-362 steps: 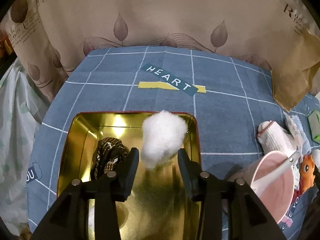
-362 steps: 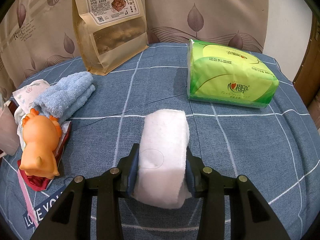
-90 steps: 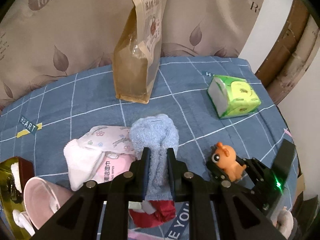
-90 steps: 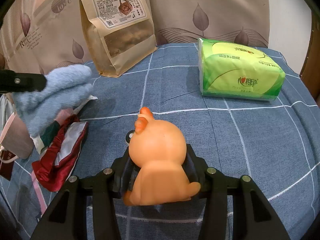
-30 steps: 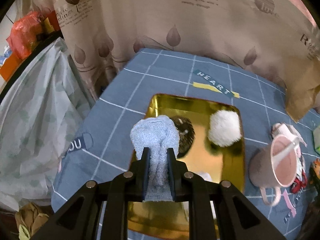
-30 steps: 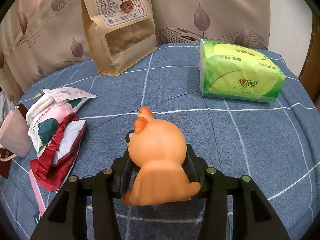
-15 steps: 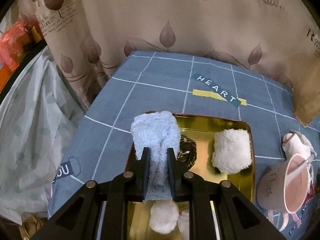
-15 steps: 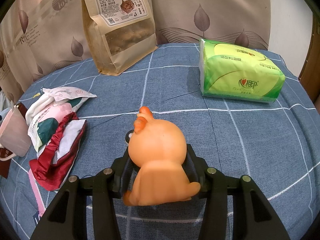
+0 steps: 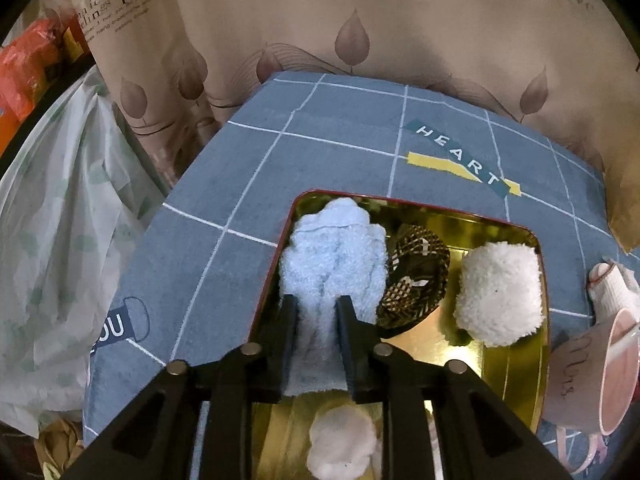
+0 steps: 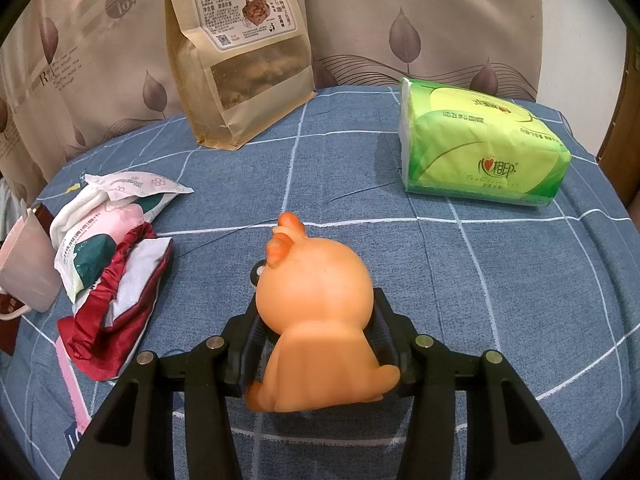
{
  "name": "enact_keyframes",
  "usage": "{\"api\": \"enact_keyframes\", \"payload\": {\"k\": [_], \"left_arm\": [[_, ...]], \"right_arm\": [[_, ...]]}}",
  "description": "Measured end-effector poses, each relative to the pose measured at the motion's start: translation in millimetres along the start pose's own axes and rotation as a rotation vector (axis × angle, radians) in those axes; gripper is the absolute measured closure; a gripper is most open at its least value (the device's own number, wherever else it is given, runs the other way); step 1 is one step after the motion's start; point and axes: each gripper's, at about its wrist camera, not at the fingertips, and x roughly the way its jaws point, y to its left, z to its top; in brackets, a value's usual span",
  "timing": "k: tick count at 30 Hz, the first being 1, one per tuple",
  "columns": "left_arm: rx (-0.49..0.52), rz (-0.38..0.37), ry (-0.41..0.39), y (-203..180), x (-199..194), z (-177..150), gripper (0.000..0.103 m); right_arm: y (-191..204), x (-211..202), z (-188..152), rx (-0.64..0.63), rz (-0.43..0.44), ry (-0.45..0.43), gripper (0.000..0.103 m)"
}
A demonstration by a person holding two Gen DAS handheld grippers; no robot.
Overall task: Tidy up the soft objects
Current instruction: 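Lower the light blue towel into the tray and open the left gripper, then carry the orange plush toy with the right gripper toward the tray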
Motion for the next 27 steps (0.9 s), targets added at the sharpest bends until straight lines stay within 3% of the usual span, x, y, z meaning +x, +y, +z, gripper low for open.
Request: {"api": "enact_keyframes", "payload": {"k": [5,12,18,27], "left_arm": [[0.014,-0.007,-0.024,-2,-15,2,0.063],[0.014,0.005,-0.097,-1,-58,-3,0.059],[-0.017,0.054,-0.182,3,-100,-36,0.054],[-0.028,0.134,-0.212,13,-109,-89,0.054]], "right_arm": [[-1,0,-1,-0.008,-0.005,0.002,0.056],[-2,0,-1,-0.015,-0.009,0.003,0.056],[-1,-2,-2,-0.021,-0.014,0.003,0.056],[9,-1,-1,-0.056,-0.055,0.009,0.056]]}}
